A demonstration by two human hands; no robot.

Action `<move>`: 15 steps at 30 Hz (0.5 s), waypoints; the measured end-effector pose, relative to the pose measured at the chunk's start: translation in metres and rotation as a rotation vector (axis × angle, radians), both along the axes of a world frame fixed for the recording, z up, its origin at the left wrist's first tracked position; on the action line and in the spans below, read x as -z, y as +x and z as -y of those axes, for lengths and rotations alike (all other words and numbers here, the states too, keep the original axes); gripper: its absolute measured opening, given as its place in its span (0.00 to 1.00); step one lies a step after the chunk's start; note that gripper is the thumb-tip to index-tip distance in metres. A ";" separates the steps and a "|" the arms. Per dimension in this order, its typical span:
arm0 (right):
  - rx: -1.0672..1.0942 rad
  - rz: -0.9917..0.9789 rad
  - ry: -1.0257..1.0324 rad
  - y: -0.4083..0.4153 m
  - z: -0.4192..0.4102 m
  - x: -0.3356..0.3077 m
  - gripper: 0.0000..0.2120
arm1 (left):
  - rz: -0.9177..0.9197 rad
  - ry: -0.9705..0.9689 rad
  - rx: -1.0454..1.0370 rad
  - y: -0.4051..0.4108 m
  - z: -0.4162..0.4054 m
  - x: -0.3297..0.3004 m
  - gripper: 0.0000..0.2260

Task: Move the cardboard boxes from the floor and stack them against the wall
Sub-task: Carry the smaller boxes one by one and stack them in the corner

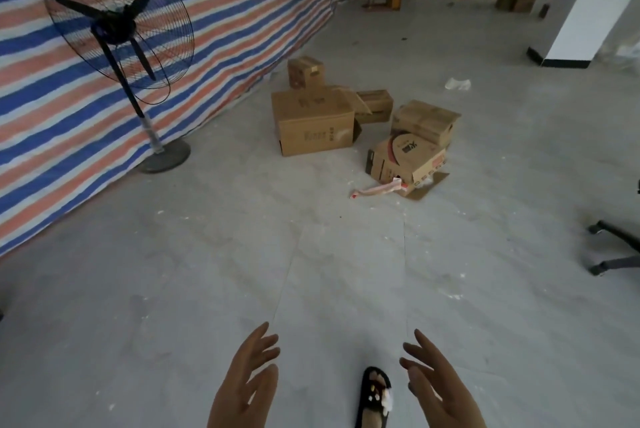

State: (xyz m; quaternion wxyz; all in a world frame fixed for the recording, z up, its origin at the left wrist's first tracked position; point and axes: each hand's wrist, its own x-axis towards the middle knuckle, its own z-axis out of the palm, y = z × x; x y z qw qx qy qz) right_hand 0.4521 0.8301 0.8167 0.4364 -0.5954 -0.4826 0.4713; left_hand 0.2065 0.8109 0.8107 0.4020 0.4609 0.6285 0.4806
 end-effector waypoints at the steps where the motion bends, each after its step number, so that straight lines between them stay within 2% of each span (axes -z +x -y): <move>1: -0.019 0.005 0.000 0.004 -0.029 -0.001 0.35 | 0.009 0.008 0.001 0.007 -0.023 0.000 0.26; 4: -0.056 0.030 0.030 0.021 -0.115 -0.013 0.35 | 0.045 0.025 -0.045 0.025 -0.104 -0.004 0.22; 7: -0.065 0.060 0.038 0.039 -0.195 -0.027 0.35 | 0.053 0.001 -0.025 0.039 -0.182 -0.009 0.26; 10: -0.079 0.067 0.024 0.046 -0.261 -0.028 0.35 | 0.075 -0.013 -0.027 0.051 -0.236 -0.006 0.22; 15: -0.143 0.090 -0.018 0.028 -0.356 -0.018 0.36 | 0.129 -0.084 -0.063 0.030 -0.323 0.004 0.29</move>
